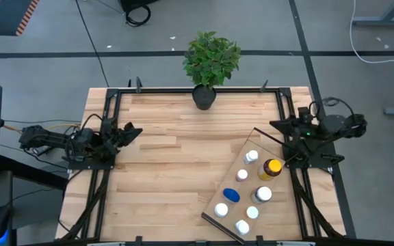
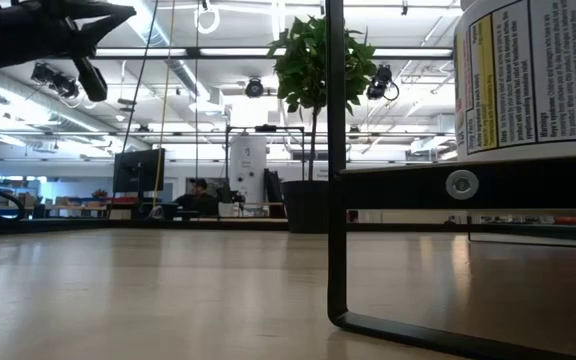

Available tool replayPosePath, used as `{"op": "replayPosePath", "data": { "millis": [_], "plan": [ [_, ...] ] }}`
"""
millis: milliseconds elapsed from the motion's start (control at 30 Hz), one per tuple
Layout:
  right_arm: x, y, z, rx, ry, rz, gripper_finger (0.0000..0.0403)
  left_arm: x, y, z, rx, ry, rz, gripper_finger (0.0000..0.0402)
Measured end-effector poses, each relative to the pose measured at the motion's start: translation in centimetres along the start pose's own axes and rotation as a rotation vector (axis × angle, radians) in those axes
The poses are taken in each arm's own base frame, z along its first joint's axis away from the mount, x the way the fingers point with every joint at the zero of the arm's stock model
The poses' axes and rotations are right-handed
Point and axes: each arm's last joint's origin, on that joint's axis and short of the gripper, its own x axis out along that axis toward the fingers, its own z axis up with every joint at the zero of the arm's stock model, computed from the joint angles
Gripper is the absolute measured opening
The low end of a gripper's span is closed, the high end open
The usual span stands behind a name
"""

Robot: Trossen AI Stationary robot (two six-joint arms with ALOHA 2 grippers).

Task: Pick and place medicine bottles onto shelf by color
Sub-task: Return to Home Position

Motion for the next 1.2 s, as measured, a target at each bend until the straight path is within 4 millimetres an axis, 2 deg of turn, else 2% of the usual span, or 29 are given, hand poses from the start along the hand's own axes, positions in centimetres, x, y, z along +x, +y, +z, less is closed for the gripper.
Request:
{"op": "replayPosePath", "data": {
  "millis": [400, 533, 700, 867, 1200],
  "plan": [
    [0.2, 1.7, 0.8, -0.211, -0.094, 0.265, 0.001, 0.1, 0.2, -0.3, 0.01, 0.018, 0.018, 0.0034],
    [0.7, 1.7, -0.2, -0.244, -0.063, 0.334, 0.001, 0.1, 0.2, -0.3, 0.011, 0.019, 0.019, 0.0029],
    [2.2, 1.2, -2.6, -0.218, -0.088, 0.414, 0.001, 0.1, 0.2, -0.3, 0.012, 0.022, 0.021, 0.0023],
    [2.9, 0.8, -3.5, -0.22, -0.135, 0.425, 0.001, 0.1, 0.2, -0.3, 0.012, 0.022, 0.021, 0.0031],
    [4.5, -1.1, -5.5, -0.245, -0.07, 0.453, 0.001, 0.1, 0.2, -0.3, 0.012, 0.022, 0.021, 0.0028]
  ]
}}
